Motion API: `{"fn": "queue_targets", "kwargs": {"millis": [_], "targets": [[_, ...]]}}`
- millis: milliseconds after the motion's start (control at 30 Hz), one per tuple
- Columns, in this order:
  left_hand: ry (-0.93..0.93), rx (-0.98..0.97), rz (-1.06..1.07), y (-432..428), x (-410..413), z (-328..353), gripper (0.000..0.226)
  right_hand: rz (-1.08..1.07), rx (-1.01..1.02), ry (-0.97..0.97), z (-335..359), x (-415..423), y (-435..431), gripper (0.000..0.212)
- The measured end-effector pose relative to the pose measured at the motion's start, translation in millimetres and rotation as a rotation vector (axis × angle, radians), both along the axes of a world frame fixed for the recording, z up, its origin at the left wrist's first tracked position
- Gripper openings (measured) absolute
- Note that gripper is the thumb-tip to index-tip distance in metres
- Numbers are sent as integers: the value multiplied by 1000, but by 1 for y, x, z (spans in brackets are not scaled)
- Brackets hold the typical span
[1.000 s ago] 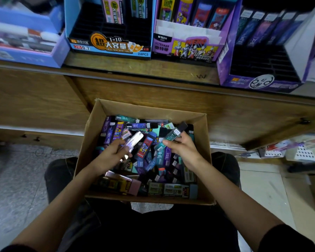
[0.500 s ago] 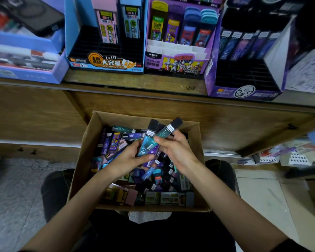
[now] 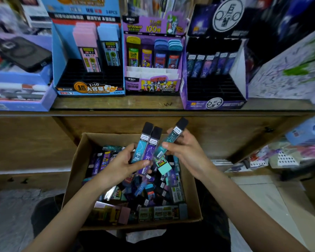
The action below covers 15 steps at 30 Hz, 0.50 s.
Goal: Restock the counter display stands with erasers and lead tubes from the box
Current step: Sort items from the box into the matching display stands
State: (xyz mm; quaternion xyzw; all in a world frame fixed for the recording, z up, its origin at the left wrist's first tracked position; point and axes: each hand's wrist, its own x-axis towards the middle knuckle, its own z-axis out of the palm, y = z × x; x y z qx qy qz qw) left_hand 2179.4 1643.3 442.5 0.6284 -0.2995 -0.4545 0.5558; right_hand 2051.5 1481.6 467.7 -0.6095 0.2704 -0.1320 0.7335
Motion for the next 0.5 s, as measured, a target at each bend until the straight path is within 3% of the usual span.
{"fn": "queue_targets", "kwargs": {"millis": [100, 200, 500], "targets": [[-40, -45, 9, -10, -2, 19, 40, 17, 93, -95, 16, -9, -17, 9], [-44, -132, 47, -32, 0, 38, 32, -44, 113, -185, 40, -14, -40, 17], [-118, -280, 82, -94, 14, 86, 46, -254, -517, -193, 131, -13, -147, 16]]}}
